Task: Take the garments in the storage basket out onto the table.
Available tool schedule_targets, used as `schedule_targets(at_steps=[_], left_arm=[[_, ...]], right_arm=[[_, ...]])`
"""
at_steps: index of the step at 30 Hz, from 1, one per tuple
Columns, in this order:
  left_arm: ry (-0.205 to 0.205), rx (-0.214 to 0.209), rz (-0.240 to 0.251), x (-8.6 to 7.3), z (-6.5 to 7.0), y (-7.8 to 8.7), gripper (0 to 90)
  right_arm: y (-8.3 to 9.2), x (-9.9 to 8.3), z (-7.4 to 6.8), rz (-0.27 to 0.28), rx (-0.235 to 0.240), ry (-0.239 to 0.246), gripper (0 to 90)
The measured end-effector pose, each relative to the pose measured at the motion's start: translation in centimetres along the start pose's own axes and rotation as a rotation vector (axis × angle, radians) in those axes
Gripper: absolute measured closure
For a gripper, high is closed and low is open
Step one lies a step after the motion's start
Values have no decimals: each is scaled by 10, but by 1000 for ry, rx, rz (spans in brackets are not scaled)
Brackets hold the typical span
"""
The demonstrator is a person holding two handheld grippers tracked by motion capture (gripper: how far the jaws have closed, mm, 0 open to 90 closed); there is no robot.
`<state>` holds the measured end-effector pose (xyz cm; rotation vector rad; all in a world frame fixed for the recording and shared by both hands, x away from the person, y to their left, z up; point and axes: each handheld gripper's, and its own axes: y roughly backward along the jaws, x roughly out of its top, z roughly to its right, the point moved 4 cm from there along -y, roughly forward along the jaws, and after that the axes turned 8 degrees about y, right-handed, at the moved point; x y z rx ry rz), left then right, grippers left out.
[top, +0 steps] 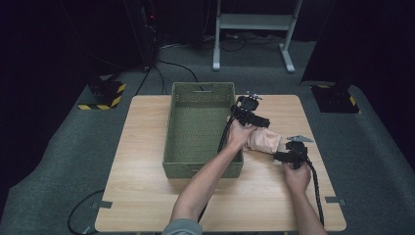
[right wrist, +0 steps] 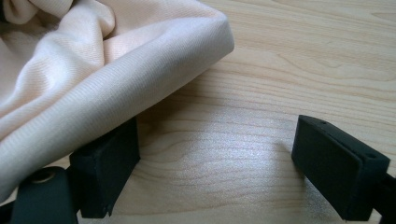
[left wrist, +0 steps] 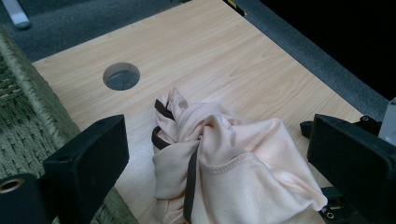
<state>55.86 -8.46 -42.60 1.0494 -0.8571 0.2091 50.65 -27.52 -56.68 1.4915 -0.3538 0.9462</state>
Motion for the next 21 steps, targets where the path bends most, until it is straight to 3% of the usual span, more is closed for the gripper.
schedule_targets(at_steps=[14, 21], left_arm=[[-1, 2, 38, 2, -11, 18, 71], [-24, 19, 39, 1, -15, 21, 75]], right_arm=[[0, 0, 0, 0, -1, 0, 146], [0, 0, 0, 0, -1, 2, 146]])
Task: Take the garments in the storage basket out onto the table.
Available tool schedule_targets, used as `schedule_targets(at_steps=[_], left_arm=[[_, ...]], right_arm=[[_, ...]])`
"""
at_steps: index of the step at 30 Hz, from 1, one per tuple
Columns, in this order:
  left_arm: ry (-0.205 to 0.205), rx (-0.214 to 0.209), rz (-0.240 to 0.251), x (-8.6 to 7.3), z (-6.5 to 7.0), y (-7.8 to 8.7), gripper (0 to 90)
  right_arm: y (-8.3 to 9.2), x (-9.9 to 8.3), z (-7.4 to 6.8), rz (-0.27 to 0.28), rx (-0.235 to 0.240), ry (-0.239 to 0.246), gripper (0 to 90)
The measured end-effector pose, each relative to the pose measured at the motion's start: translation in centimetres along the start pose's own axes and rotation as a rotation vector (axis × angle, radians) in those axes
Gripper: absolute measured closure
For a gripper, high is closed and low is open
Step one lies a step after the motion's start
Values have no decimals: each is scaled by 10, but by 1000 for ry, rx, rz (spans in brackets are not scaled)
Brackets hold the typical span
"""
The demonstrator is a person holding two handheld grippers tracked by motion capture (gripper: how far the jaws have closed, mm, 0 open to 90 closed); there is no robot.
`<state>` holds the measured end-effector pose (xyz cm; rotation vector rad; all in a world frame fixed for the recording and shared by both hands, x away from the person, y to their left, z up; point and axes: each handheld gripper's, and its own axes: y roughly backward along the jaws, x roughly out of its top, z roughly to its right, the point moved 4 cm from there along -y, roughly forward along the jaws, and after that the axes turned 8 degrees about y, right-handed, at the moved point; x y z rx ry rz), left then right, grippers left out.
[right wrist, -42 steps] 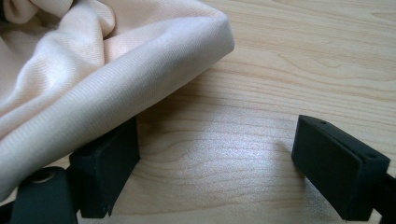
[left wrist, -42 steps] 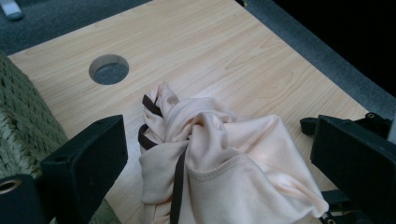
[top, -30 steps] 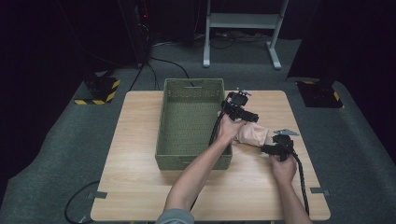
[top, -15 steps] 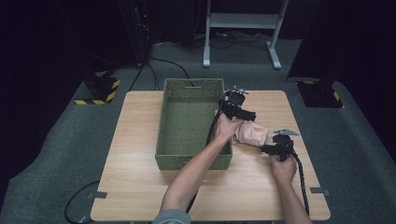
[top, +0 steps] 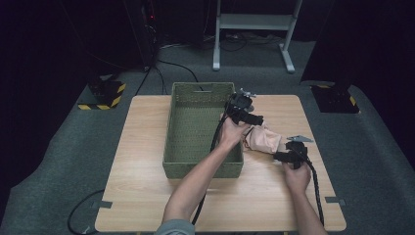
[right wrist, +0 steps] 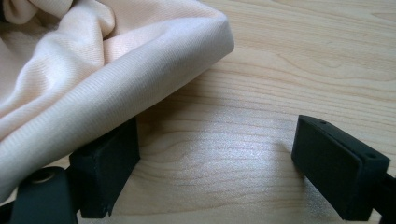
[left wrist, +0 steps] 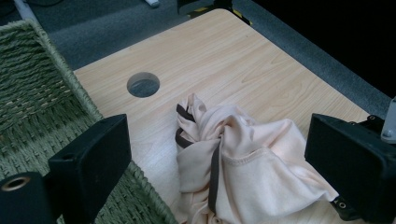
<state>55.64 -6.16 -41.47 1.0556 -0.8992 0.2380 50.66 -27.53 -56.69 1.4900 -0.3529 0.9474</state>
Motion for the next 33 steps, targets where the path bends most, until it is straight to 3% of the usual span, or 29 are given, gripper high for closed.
schedule_targets(at_steps=[18, 33], left_arm=[[14, 7, 18, -1, -20, 18, 75], [30, 37, 40, -6, -36, 33, 76]], right_arm=[[0, 0, 0, 1, 0, 1, 146], [0, 0, 0, 1, 0, 1, 146]])
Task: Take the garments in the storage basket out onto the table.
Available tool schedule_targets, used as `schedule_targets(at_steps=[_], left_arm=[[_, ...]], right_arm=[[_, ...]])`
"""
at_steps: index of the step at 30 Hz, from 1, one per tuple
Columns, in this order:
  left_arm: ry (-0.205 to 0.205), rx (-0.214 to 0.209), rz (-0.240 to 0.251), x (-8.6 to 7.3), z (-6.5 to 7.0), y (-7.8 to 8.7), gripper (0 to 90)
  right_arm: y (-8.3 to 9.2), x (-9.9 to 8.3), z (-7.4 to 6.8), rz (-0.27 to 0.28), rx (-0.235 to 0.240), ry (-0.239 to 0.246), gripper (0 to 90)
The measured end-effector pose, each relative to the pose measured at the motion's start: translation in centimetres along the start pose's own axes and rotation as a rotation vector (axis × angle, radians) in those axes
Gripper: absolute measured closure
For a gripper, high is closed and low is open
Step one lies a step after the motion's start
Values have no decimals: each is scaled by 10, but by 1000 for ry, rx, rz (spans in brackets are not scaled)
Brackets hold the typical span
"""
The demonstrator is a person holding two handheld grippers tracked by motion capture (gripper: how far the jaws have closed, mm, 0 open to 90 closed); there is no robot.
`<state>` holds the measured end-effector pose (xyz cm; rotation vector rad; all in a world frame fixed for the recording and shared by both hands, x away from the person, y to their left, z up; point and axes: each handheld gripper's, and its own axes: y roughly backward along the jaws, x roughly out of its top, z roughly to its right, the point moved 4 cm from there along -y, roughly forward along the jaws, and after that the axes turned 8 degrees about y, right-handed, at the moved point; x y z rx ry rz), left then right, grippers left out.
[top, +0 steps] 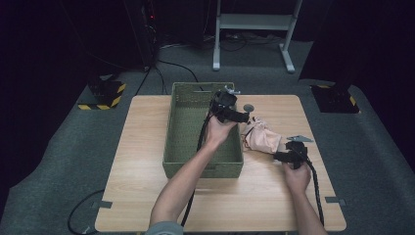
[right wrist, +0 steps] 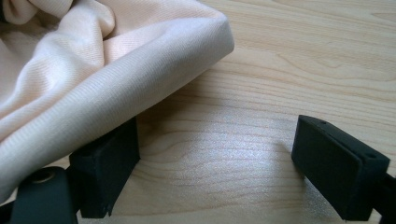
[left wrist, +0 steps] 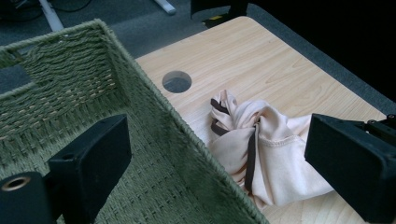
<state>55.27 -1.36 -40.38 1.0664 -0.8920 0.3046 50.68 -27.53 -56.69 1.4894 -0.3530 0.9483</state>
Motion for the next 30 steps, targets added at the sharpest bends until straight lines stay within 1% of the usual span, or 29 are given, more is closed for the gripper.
schedule_targets(at_steps=[7, 10, 11, 14, 15, 21, 30], left_arm=[[6, 6, 13, -1, -6, 7, 76], [7, 11, 7, -4, -10, 8, 77], [13, 8, 8, -6, -13, 8, 78], [19, 11, 14, -7, -15, 9, 78], [15, 13, 15, -7, -16, 10, 78], [23, 24, 17, -8, -25, 15, 79], [47, 33, 29, -11, -36, 23, 80]], right_arm=[[0, 0, 0, 0, 0, 0, 146], [0, 0, 0, 0, 0, -2, 146], [0, 0, 0, 0, -1, -1, 146], [0, 0, 0, 0, -1, -1, 146], [0, 0, 0, 0, -1, -1, 146], [0, 0, 0, 0, -1, -1, 146], [0, 0, 0, 0, -1, -2, 146]])
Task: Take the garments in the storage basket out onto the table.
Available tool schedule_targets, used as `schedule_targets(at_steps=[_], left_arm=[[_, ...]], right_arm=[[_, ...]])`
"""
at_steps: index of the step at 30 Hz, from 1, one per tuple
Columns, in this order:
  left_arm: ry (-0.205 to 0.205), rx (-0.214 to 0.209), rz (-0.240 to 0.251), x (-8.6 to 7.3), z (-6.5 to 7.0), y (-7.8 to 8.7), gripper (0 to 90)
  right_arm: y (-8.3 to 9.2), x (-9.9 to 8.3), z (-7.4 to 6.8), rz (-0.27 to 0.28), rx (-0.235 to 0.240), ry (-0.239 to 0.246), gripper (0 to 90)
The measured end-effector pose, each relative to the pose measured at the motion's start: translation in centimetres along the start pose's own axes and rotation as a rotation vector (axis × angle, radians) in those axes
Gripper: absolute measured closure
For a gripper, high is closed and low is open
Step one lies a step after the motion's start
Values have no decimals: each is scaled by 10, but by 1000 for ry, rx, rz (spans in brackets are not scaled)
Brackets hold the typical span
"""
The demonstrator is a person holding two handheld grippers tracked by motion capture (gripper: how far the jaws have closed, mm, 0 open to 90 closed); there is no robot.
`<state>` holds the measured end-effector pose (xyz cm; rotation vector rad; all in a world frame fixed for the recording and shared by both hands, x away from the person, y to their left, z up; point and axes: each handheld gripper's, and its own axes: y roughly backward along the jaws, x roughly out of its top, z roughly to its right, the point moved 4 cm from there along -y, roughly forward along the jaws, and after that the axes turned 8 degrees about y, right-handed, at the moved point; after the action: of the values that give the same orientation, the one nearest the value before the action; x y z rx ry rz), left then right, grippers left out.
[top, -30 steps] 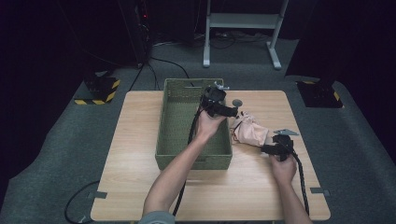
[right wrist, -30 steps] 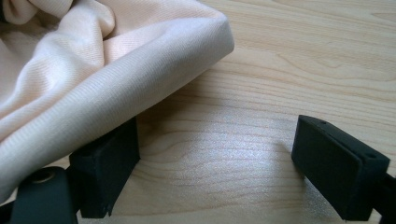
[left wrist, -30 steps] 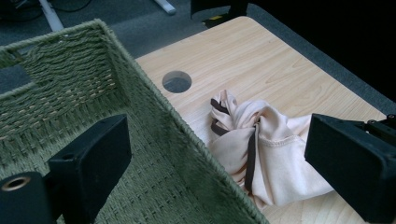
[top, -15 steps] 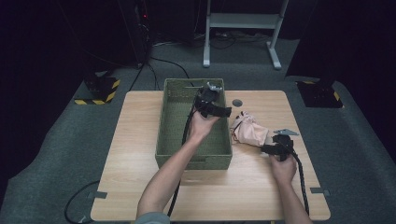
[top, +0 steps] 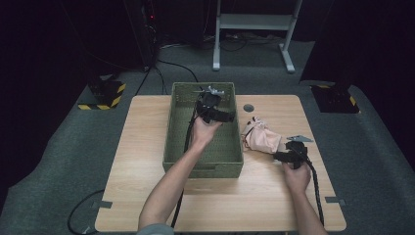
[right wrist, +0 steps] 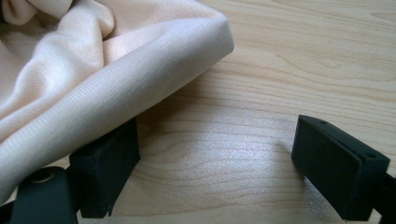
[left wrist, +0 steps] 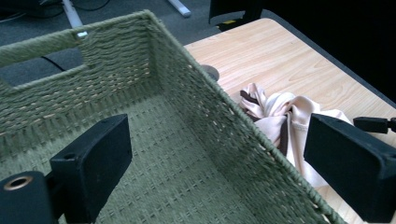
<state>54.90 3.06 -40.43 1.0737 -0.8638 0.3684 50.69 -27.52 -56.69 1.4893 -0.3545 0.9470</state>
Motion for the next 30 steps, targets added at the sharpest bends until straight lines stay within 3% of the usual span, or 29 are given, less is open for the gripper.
schedule_targets(at_steps=[30], left_arm=[[22, 5, 34, -1, -22, 22, 83]], right_arm=[[0, 0, 0, 0, 0, 1, 146]])
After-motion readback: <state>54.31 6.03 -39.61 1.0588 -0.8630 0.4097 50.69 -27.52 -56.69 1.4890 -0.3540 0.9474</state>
